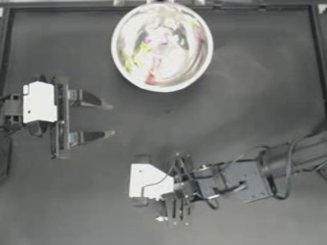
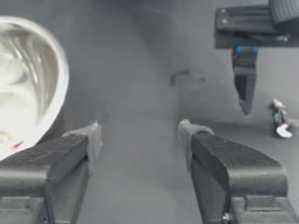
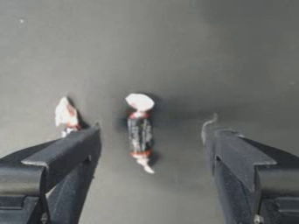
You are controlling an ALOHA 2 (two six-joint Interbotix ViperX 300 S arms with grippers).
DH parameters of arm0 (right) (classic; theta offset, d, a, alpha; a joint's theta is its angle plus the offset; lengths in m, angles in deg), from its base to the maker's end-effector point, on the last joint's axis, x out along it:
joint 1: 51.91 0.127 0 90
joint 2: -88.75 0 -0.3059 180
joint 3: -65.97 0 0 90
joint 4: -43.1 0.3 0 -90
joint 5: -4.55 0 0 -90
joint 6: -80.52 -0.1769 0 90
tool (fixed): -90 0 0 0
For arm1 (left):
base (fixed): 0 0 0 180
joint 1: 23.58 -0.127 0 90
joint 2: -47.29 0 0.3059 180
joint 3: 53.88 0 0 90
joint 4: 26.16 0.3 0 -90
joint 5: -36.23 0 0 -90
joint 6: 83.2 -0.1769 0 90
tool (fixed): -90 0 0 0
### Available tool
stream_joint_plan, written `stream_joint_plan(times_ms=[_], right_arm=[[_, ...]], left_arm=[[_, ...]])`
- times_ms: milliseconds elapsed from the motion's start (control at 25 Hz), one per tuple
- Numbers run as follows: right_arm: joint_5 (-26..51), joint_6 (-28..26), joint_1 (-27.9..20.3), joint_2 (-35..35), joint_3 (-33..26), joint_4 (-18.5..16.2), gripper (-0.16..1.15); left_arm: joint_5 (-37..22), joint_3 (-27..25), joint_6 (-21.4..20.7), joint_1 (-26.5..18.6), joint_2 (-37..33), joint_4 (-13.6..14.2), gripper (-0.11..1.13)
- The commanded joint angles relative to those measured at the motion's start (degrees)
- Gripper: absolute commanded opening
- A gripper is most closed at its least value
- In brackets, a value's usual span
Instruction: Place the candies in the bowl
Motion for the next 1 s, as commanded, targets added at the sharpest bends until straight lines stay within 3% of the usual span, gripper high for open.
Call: stream_joint_plan(times_ms=[40, 400, 880, 1000], right_arm=[[0.6, -0.2, 0.3, 0.4, -1.9, 0.1, 0.97], [2.6, -0.3, 0.9, -1.4, -3.4, -0.3, 0.93], [6.0, -0.1, 1.7, -2.9, -5.4, -0.4, 0.47], [5.7, -0.2, 1.7, -2.3, -5.4, -0.4, 0.4]], left_arm=[[0.4, 0.5, 0.1, 0.0, -1.3, -0.1, 0.9], [0.4, 0.2, 0.2, 0.0, -1.2, -0.1, 0.9], [0.4, -0.4, 0.4, 0.0, -1.6, -0.1, 0.9], [0.4, -0.5, 0.4, 0.0, -1.9, -0.2, 0.9]])
